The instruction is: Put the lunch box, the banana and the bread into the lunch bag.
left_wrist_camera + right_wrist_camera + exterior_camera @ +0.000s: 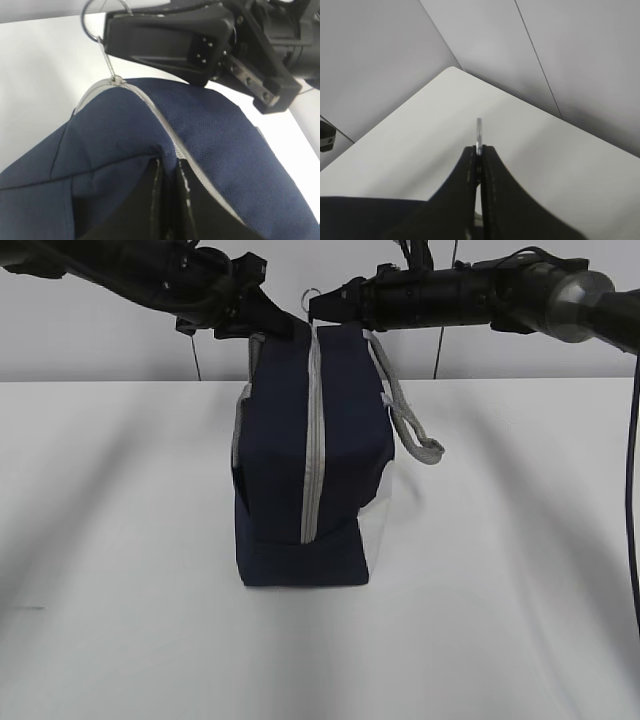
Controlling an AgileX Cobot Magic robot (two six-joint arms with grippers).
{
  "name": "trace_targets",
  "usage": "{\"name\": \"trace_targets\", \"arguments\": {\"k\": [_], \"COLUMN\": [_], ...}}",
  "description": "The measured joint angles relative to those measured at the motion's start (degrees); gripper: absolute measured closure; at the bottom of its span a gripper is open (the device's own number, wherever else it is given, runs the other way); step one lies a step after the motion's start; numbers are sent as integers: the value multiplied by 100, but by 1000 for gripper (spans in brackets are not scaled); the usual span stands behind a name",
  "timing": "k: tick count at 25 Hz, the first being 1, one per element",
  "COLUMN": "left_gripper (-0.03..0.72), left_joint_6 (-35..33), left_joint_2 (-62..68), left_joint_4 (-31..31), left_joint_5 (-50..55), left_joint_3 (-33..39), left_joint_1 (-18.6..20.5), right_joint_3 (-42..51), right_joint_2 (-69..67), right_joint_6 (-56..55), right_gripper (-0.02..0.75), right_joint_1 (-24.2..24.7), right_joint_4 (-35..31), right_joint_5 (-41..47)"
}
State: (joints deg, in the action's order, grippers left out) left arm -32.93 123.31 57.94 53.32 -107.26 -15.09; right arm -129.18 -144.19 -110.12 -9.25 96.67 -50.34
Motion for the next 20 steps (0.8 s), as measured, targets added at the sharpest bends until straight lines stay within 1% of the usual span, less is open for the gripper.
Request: {"name": "trace_targets", "arguments": {"k": [7, 20], "left_gripper": [687, 688], "left_joint_6": [-424, -866], "left_joint_2": [-22, -182], "left_joint_4": [-11, -109], "left_joint_5": [182, 488], "left_joint_3": [-41, -41], "left_joint_1": [-15, -60], "right_joint_3": [0, 0], "right_joint_2": [0, 0], "right_joint_6": [-46, -235], "right_gripper": [732, 732], "right_joint_1": [43, 55], "right_joint_4": [-82, 19], "right_joint_5": [-137, -304]}}
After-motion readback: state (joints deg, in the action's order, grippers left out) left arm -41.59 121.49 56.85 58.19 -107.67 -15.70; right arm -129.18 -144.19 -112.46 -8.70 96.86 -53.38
